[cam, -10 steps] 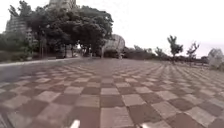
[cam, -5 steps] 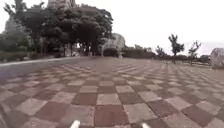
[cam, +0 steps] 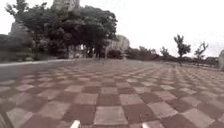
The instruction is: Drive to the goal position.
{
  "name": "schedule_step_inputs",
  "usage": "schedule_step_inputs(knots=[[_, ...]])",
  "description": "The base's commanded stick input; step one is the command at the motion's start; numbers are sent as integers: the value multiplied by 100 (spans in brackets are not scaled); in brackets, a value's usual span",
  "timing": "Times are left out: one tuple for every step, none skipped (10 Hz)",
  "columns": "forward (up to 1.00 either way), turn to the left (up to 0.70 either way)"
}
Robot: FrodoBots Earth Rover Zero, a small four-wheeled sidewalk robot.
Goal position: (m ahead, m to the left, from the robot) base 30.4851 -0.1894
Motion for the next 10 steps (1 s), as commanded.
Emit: schedule_step_inputs(knots=[[70,0],[70,0],[70,0],[70,0],[70,0],[70,0],[70,0],[70,0],[70,0],[70,0]])
